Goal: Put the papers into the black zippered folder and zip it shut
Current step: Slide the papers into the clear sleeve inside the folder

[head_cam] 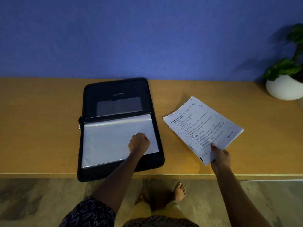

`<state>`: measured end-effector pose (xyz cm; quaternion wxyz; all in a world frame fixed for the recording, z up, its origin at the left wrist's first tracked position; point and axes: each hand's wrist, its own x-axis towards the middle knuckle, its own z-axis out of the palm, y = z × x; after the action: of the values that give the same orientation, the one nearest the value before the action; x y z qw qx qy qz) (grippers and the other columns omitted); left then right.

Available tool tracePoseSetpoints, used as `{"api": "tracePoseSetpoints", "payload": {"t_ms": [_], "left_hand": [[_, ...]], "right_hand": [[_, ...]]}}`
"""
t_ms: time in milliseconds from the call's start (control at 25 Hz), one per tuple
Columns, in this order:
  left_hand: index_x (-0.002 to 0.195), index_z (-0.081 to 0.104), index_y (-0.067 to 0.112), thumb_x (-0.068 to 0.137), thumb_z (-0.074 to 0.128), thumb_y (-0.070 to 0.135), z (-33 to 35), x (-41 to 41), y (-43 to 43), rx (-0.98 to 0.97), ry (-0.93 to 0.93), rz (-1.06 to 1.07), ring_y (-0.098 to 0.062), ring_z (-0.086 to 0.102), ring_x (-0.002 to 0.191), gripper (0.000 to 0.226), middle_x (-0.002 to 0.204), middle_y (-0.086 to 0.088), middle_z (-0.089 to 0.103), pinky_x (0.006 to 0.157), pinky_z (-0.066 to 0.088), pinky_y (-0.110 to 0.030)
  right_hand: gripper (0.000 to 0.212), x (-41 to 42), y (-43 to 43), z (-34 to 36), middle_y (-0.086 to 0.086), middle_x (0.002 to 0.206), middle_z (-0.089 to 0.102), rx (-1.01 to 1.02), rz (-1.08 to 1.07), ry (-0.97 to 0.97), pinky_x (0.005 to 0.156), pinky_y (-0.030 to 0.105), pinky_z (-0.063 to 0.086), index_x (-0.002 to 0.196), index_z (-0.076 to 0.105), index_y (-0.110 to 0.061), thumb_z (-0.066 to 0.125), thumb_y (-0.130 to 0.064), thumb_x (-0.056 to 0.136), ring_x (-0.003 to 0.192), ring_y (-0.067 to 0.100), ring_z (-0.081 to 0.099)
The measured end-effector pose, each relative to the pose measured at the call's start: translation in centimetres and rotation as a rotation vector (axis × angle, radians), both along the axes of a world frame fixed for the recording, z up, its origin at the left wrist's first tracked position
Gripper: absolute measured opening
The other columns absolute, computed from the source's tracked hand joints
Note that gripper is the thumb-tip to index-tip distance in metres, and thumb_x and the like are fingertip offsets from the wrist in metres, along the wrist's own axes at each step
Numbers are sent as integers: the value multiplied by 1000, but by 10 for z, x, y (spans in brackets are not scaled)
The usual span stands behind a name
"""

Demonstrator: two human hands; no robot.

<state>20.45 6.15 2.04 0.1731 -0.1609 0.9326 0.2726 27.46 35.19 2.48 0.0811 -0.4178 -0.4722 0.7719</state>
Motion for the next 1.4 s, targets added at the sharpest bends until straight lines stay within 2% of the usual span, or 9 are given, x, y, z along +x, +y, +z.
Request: {"api": "tracePoseSetpoints", "payload": {"t_ms": [200,320,440,560,680,800,920,1120,1400], "left_hand": [[93,70,13,83,69,20,8,-5,-5,37,-10,28,-25,66,93,13,95,-6,71,72,51,-29],[89,64,14,81,76,29,11,-8,-1,58,-10,47,-24,67,87,21,90,-6,69,74,53,-31],[96,61,13,88,70,25,11,-6,-1,102,57,56,-26,69,82,17,90,-9,70,79,60,-38],[112,52,16,94,58,14,11,-3,-1,62,126,-43,-21,66,70,19,83,-9,67,67,60,-33],[114,48,22,92,55,7,13,-1,0,-7,159,-142,-12,56,56,27,68,-1,59,50,46,-20],[98,63,15,88,57,13,15,-1,3,-56,122,-107,-18,62,72,12,84,-5,67,63,53,-27],[91,64,10,86,59,22,17,-2,5,-125,85,-42,-22,64,80,14,84,-4,65,66,51,-29],[110,58,6,86,68,23,16,-7,8,-318,35,-207,-27,66,95,31,106,-11,64,74,50,-30],[123,49,2,80,76,36,19,-12,9,-535,19,-346,-28,69,92,61,117,-13,55,73,53,-31]], "right_hand": [[11,-5,9,-5,4,100,67,12,76,15,78,45,53,100,60,-7,61,-3,90,88,21,64],[15,-10,11,-5,5,100,67,6,103,28,70,40,54,106,59,-4,61,-3,90,86,19,65],[19,-16,13,-6,4,100,68,-11,133,31,71,40,54,110,58,-4,61,-5,91,86,19,66],[15,-22,16,-7,3,100,69,-9,166,38,70,38,54,106,61,-6,60,-5,91,85,17,67],[11,-26,18,-7,2,99,69,-2,187,36,70,39,55,99,63,-11,60,-5,91,86,18,67],[13,-29,19,-5,3,100,68,-1,205,28,71,42,55,103,61,-11,59,-5,91,89,21,65],[14,-32,19,-1,3,100,68,5,217,19,70,41,54,106,60,-10,60,-6,92,89,21,65],[20,-37,21,4,4,102,67,28,233,33,72,41,55,113,58,-7,58,-7,93,90,20,65],[19,-37,26,11,3,104,71,74,302,88,72,40,58,112,61,-8,59,-8,93,91,20,69]]}}
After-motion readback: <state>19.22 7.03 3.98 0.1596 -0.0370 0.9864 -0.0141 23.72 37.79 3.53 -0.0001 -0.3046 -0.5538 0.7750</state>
